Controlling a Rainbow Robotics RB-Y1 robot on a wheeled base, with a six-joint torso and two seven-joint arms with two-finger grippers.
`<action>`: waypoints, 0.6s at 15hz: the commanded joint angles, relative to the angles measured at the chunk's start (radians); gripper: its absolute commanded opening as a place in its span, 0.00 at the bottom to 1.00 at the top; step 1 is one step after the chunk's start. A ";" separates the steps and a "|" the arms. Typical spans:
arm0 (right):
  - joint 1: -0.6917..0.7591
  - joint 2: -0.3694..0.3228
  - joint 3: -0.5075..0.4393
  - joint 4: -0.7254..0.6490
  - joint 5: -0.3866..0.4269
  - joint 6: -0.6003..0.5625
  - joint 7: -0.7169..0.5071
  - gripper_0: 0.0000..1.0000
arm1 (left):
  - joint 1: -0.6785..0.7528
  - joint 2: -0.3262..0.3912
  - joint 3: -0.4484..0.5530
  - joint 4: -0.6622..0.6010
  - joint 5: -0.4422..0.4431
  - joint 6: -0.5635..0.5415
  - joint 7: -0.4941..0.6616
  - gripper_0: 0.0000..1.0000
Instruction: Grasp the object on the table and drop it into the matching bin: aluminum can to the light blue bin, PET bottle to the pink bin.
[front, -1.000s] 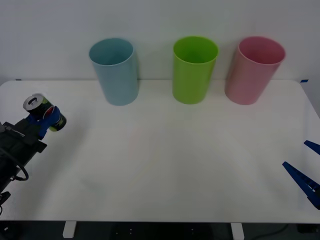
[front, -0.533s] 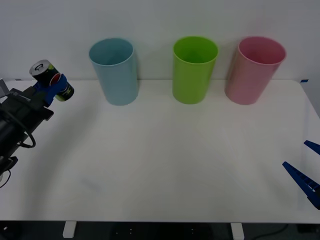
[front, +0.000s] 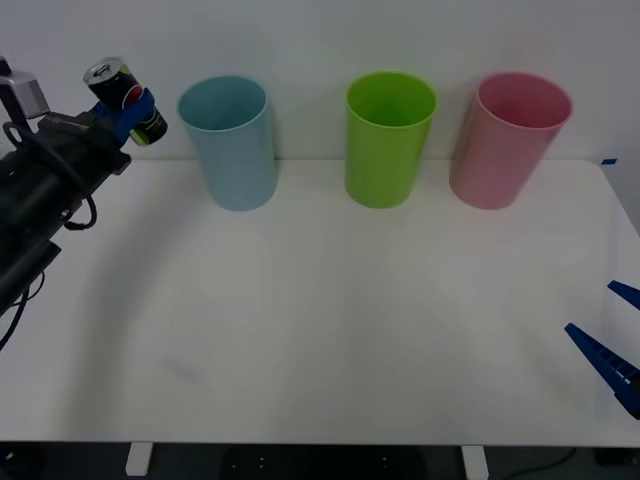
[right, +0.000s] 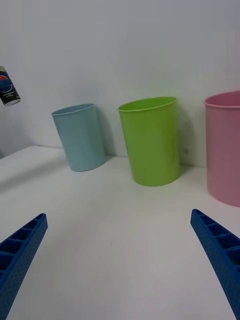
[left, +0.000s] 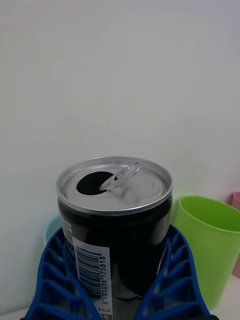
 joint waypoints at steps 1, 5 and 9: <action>0.000 0.000 0.000 0.000 0.000 0.000 0.000 1.00 | -0.112 0.001 -0.012 0.112 -0.054 0.007 0.000 0.00; 0.000 0.000 0.000 0.000 0.000 0.000 0.000 1.00 | -0.268 0.001 -0.024 0.290 -0.132 0.010 -0.009 0.00; 0.000 0.000 0.000 0.000 0.000 0.000 0.000 1.00 | -0.402 -0.002 -0.032 0.453 -0.198 0.028 -0.022 0.00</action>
